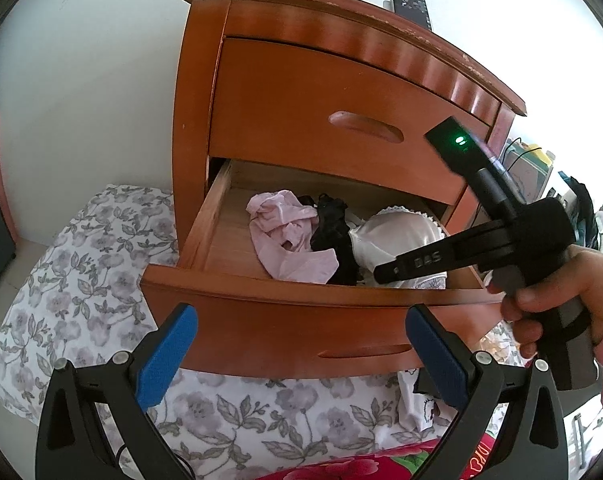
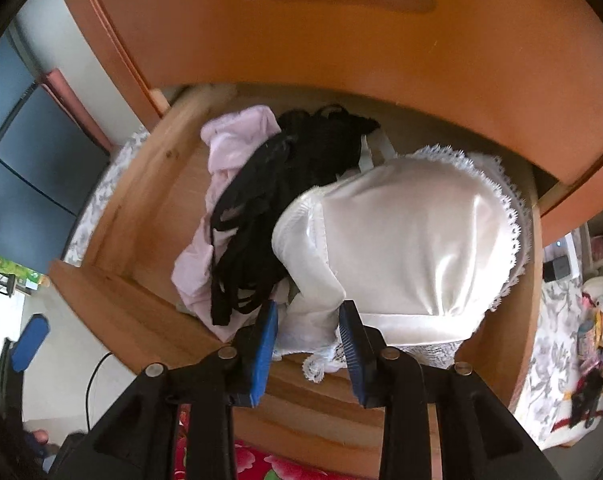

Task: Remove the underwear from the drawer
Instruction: 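Close the right tool on the white lace bra and lift it, then carry the white lace bra over the bedspread with the right tool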

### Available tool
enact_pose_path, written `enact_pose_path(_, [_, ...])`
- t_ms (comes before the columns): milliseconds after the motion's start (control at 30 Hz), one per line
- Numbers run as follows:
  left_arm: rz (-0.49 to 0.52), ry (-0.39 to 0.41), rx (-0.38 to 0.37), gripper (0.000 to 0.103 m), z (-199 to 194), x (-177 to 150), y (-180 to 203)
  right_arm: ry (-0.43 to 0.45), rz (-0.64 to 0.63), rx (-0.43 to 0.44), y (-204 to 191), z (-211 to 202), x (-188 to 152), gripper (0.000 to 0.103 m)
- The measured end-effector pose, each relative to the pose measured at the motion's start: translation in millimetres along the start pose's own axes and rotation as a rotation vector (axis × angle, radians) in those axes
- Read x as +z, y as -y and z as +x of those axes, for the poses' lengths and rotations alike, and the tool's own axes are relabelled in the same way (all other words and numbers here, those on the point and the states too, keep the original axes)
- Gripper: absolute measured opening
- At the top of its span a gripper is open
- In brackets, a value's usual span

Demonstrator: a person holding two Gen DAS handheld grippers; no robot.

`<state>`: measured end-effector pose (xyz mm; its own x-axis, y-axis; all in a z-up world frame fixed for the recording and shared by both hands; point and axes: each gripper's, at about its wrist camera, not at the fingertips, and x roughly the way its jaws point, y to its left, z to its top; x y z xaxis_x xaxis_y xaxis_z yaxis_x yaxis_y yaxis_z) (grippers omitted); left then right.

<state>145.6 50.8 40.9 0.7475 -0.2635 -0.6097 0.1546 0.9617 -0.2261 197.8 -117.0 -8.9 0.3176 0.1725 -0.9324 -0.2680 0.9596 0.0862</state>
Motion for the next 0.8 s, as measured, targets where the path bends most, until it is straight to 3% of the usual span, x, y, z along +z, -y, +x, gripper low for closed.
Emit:
enact_pose_path(133, [-0.001, -0.006, -0.001, 0.103, 2, 0, 0, -0.021, 0.02, -0.015, 1, 8, 0, 0.032])
enact_pose_path(167, [-0.002, -0.007, 0.0, 0.103, 2, 0, -1, -0.021, 0.021, -0.019, 1, 9, -1, 0.028])
enact_pose_path(233, [-0.004, -0.008, 0.001, 0.103, 3, 0, -1, -0.016, 0.026, -0.032, 4, 9, -2, 0.011])
enact_pose_path(300, [-0.006, -0.006, 0.002, 0.103, 2, 0, -1, -0.003, 0.044, -0.024, 9, 6, -3, 0.007])
enact_pose_path(533, [-0.001, -0.002, 0.004, 0.103, 0, 0, 1, 0.105, 0.049, 0.011, 19, -29, -9, 0.006])
enact_pose_path(800, [-0.006, -0.002, 0.01, 0.103, -2, 1, 2, 0.293, 0.088, 0.036, 46, -105, -12, 0.006])
